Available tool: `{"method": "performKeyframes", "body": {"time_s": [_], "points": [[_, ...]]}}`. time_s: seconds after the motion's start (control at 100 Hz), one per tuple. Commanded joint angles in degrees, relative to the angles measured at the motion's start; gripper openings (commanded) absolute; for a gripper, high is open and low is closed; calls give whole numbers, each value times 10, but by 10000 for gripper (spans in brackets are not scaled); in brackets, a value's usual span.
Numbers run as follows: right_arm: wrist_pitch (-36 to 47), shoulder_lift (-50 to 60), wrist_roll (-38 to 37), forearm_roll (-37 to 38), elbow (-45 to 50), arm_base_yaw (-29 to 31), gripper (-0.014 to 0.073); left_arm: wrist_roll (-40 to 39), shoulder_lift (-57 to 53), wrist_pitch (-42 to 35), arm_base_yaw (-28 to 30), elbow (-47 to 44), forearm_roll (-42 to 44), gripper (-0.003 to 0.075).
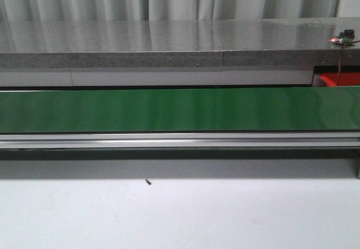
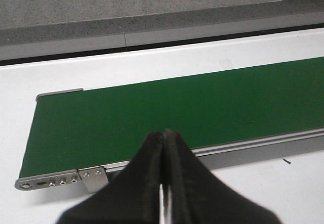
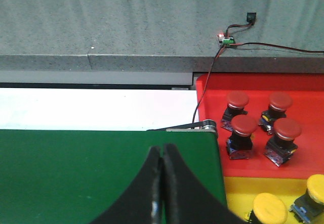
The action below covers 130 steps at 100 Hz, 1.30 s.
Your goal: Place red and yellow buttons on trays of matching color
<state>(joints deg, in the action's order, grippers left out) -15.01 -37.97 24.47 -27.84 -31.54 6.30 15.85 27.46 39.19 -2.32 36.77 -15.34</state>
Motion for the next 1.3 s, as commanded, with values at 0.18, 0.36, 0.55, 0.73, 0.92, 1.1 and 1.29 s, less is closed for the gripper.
{"method": "performKeyframes", "body": {"time_s": [0.18,0.36,0.55,0.73,0.92,1.1,1.29], "points": [[49,52,5,-12,32,-6,-116,-3,3,-42,-5,15,-10,-20],[51,75,5,-19,55,-6,-116,-3,3,-42,-5,15,-10,-20],[64,118,5,-20,89,-6,-116,-3,3,-42,-5,15,-10,-20],[70,159,-43,40,130,-6,-116,-3,3,-42,-5,15,-10,-20],[108,213,-268,255,173,-15,-116,-3,3,-42,-5,15,-10,-20],[211,245,-375,358,233,-21,-116,-3,3,-42,-8,15,-10,-20],[217,274,-376,358,279,-21,-116,-3,3,-42,-8,15,-10,-20]]}}
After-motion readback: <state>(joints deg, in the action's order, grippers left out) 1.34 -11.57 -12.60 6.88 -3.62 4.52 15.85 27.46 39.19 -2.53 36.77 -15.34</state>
